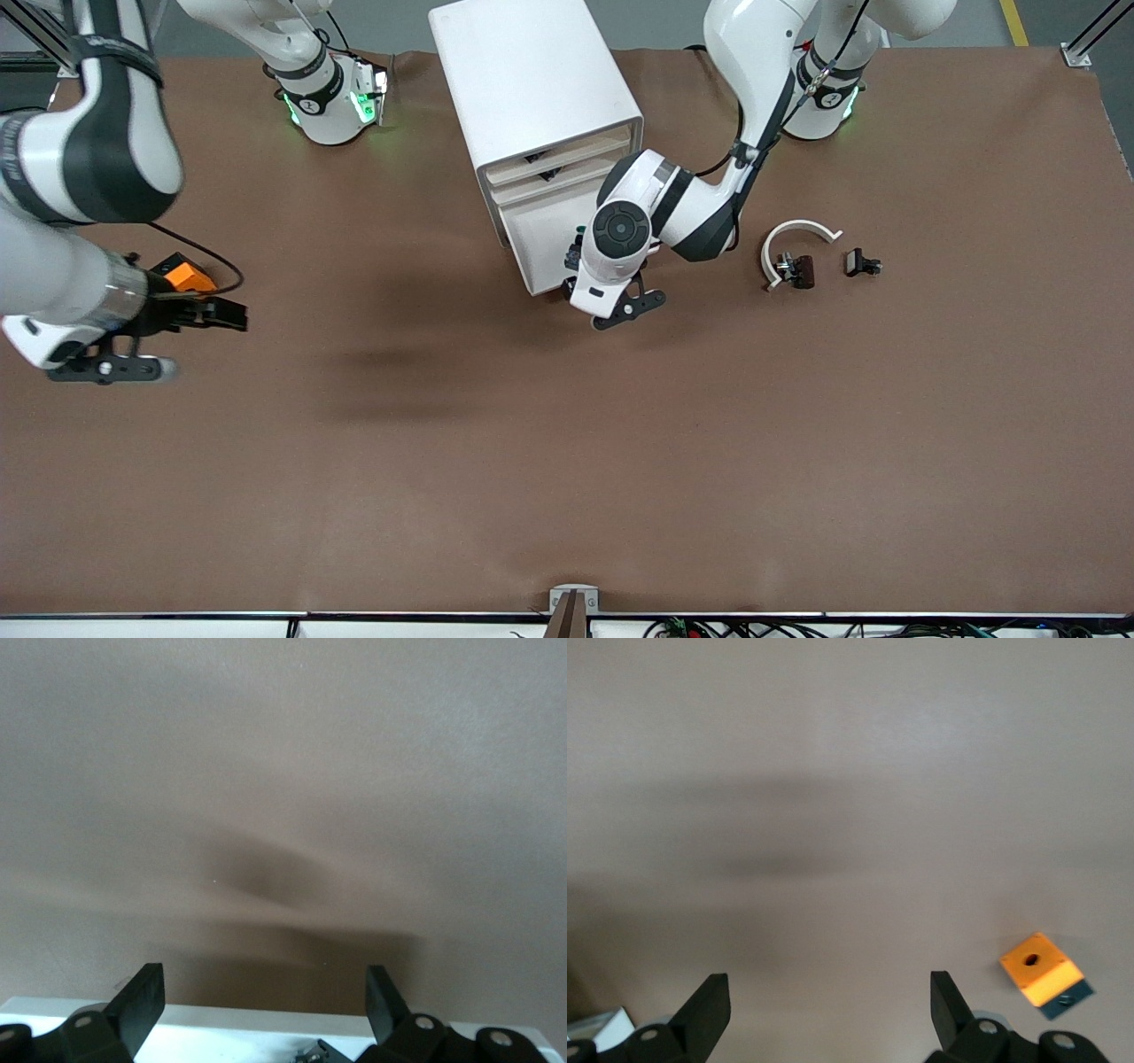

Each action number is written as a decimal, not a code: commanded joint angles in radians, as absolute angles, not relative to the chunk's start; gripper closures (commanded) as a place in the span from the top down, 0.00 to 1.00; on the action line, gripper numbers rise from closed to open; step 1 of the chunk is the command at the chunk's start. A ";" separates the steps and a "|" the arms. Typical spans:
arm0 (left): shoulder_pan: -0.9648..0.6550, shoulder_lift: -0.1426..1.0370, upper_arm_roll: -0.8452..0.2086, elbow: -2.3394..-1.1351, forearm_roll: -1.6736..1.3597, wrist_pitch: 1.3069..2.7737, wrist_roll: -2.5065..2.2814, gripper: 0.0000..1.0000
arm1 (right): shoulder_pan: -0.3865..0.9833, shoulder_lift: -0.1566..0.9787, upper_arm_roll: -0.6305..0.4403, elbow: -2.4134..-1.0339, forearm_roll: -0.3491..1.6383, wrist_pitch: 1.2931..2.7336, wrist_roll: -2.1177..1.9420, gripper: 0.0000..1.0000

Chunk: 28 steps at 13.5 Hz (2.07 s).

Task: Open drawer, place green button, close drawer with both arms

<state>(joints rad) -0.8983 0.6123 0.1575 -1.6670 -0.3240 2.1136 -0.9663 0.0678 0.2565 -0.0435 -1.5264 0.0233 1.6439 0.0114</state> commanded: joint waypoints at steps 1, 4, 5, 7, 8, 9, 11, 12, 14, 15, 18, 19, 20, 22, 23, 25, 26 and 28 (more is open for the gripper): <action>-0.870 0.615 0.155 -1.634 -0.307 2.108 -0.898 1.00 | 0.020 0.222 -0.021 -1.514 -0.008 1.600 -0.031 1.00; -0.877 0.632 0.150 -1.623 -0.305 2.108 -0.824 1.00 | -0.003 0.230 -0.020 -1.456 -0.020 1.563 -0.034 1.00; -0.884 0.635 0.149 -1.623 -0.305 2.109 -0.807 1.00 | -0.006 0.233 -0.020 -1.439 -0.032 1.563 -0.034 1.00; -0.885 0.649 0.140 -1.620 -0.307 2.131 -0.792 1.00 | -0.009 0.235 -0.020 -1.396 -0.044 1.563 -0.025 1.00; -0.885 0.655 0.127 -1.621 -0.310 2.149 -0.785 1.00 | -0.020 0.235 -0.020 -1.388 -0.041 1.563 -0.028 1.00; -0.887 0.657 0.117 -1.626 -0.313 2.151 -0.784 1.00 | -0.026 0.233 -0.020 -1.384 -0.041 1.562 -0.028 1.00; -0.884 0.657 0.094 -1.629 -0.321 2.151 -0.792 1.00 | -0.029 0.224 -0.021 -1.376 -0.032 1.545 -0.032 1.00; -0.884 0.655 0.078 -1.629 -0.322 2.151 -0.796 1.00 | -0.034 0.219 -0.020 -1.376 -0.026 1.505 -0.029 1.00; -0.884 0.655 0.040 -1.629 -0.328 2.151 -0.805 1.00 | -0.034 0.189 -0.017 -1.376 0.018 1.494 -0.035 1.00; -0.884 0.655 0.028 -1.631 -0.360 2.151 -0.804 1.00 | -0.032 0.170 -0.017 -1.387 0.015 1.491 -0.037 1.00; -0.877 0.643 -0.018 -1.649 -0.402 2.132 -0.807 1.00 | -0.064 0.147 -0.018 -1.396 0.020 1.483 -0.035 1.00; -0.877 0.640 -0.026 -1.648 -0.423 2.116 -0.807 1.00 | -0.071 0.129 -0.018 -1.411 0.021 1.483 -0.037 1.00; -0.877 0.641 -0.029 -1.649 -0.457 2.112 -0.805 1.00 | -0.074 0.121 -0.018 -1.425 0.023 1.485 -0.037 1.00; -0.882 0.646 -0.041 -1.649 -0.508 2.111 -0.808 1.00 | -0.083 0.115 -0.017 -1.427 0.023 1.480 -0.038 1.00; -0.884 0.646 -0.041 -1.649 -0.517 2.099 -0.824 1.00 | -0.083 0.104 -0.017 -1.427 0.023 1.458 -0.038 1.00; -0.891 0.646 -0.046 -1.649 -0.517 2.071 -0.836 1.00 | -0.080 0.092 -0.015 -1.433 0.023 1.443 -0.041 1.00; -0.894 0.646 -0.049 -1.649 -0.518 2.069 -0.838 1.00 | -0.080 0.083 -0.014 -1.434 0.023 1.443 -0.043 1.00; -0.897 0.652 -0.063 -1.649 -0.518 2.066 -0.842 1.00 | -0.078 0.074 -0.012 -1.434 0.023 1.453 -0.048 1.00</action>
